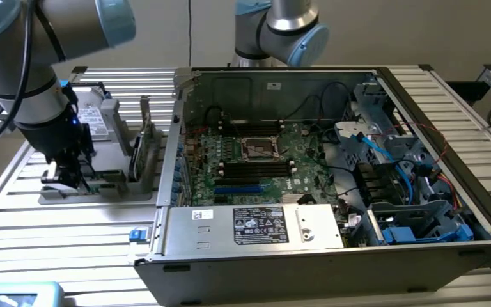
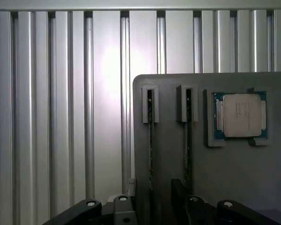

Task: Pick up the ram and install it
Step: 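Pick up the ram and move it above insertion slot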

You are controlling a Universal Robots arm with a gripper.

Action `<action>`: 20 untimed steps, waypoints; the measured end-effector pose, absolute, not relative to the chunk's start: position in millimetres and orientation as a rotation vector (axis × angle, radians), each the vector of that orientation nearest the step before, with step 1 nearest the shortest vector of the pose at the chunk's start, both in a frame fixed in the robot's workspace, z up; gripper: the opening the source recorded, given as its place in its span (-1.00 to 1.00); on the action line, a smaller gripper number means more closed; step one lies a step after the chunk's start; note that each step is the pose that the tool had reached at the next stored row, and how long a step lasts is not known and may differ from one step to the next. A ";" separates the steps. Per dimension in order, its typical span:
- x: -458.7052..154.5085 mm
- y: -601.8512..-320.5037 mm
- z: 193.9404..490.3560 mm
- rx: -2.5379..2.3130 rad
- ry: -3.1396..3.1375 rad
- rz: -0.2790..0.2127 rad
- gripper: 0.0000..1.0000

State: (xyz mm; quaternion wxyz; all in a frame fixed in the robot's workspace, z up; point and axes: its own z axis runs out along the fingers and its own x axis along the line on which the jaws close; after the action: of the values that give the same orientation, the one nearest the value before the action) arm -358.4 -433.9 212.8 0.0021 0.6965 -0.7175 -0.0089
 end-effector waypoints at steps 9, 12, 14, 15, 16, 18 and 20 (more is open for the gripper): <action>-358.4 -433.9 203.3 2.184 -2.250 -0.026 -0.15; -358.4 -433.9 200.4 2.184 -2.250 -0.024 -0.15; -358.4 -433.9 198.1 2.183 -2.249 -0.023 -0.15; -358.5 -433.9 197.1 2.183 -2.249 -0.022 -0.15; -358.6 -433.9 196.3 2.182 -2.248 -0.021 -0.15; -359.1 -433.8 196.3 2.181 -2.247 -0.019 -0.33; -359.6 -433.8 198.0 2.181 -2.247 -0.017 -0.45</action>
State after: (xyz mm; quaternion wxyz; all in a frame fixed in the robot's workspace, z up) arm -359.6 -433.8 198.0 0.0050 0.6965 -0.7175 -0.0054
